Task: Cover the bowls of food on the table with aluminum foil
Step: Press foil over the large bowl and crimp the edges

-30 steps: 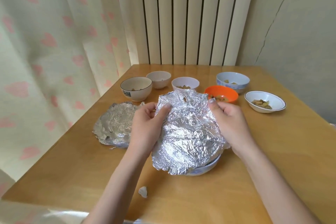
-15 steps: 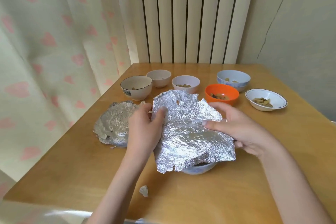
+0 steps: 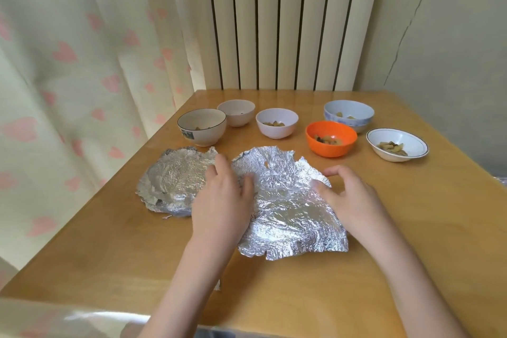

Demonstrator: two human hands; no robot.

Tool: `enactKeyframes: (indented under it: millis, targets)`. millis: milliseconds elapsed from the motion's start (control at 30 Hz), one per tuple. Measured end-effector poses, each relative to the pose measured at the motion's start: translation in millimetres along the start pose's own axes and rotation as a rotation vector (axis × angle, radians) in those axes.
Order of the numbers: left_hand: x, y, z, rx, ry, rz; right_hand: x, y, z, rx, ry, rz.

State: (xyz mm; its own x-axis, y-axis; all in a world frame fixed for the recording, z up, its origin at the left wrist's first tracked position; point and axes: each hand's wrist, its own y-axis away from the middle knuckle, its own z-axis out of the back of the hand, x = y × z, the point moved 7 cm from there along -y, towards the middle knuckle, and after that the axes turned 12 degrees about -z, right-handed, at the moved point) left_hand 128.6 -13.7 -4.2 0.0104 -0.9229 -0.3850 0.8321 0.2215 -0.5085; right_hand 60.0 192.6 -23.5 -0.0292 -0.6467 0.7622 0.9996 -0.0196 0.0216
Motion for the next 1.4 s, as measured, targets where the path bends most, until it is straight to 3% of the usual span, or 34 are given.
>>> enactKeyframes:
  millis: [67,133,200,267,333,400,500,867,1400]
  targets:
    - [-2.8,3.6,8.7,-0.082,0.033,-0.061,2.4,3.6,6.3,-0.109,0.068,0.035]
    - [-10.9,5.0,23.7,-0.128,0.156,-0.195,11.0,11.7,24.2,-0.347,0.118,0.126]
    - [-26.9,7.5,26.9,0.052,0.278,-0.359,32.5,28.4,41.1,-0.512,0.018,0.365]
    - [-35.6,12.0,15.5,0.314,0.317,-0.418,56.8,37.0,36.6,-0.363,-0.051,0.637]
    - [-37.1,14.1,2.1,0.425,0.235,-0.458,73.3,38.4,4.1,0.017,0.048,0.752]
    - [-33.5,13.4,-11.4,0.471,0.150,-0.467,71.9,35.4,-27.9,0.271,0.239,0.742]
    - [-27.1,14.9,-21.3,0.526,0.161,-0.422,57.7,24.1,-44.3,0.377,0.372,0.604]
    - [-23.6,20.2,-27.9,0.683,0.268,-0.308,47.7,14.4,-45.6,0.345,0.481,0.423]
    - [-22.5,20.4,-29.7,0.702,0.264,-0.271,41.4,6.6,-45.8,0.337,0.386,0.271]
